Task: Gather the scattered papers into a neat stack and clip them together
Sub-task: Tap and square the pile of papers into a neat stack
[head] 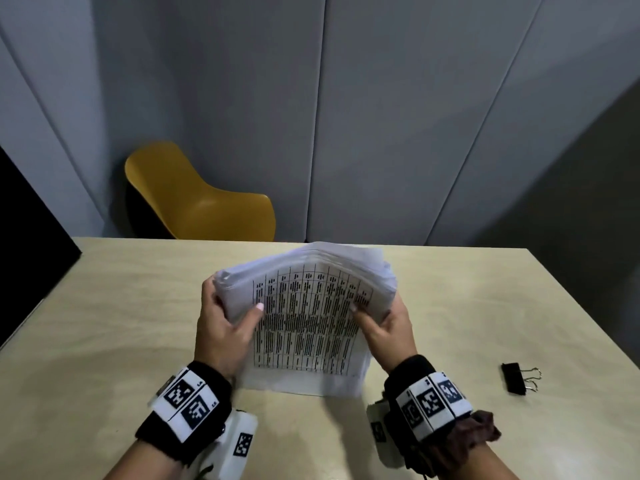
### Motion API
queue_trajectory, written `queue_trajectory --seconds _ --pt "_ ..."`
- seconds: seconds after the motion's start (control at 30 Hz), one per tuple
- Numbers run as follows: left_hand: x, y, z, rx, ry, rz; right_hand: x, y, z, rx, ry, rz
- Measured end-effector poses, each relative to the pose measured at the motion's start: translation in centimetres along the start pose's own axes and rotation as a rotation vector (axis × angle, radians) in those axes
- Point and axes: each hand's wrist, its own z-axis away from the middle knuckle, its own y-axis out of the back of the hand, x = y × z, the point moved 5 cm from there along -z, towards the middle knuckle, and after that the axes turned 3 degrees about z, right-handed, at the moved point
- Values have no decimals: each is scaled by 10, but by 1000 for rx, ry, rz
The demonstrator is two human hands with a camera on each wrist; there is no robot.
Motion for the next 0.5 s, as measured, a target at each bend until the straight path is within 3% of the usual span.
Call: queue_trajectory --seconds 0.13,0.27,0.37,0.43,0.5 --pt "12 -4 0 38 -116 -108 -7 -2 3 79 57 35" --pt "23 -1 2 94 -268 -75 -20 -4 14 164 155 43" --pt "35 8 4 142 -462 -141 -50 -3 20 295 416 170" --pt "45 9 5 144 -594 -303 -67 -7 20 285 621 369" --pt "48 8 4 109 -617 -401 -72 -11 15 232 654 507"
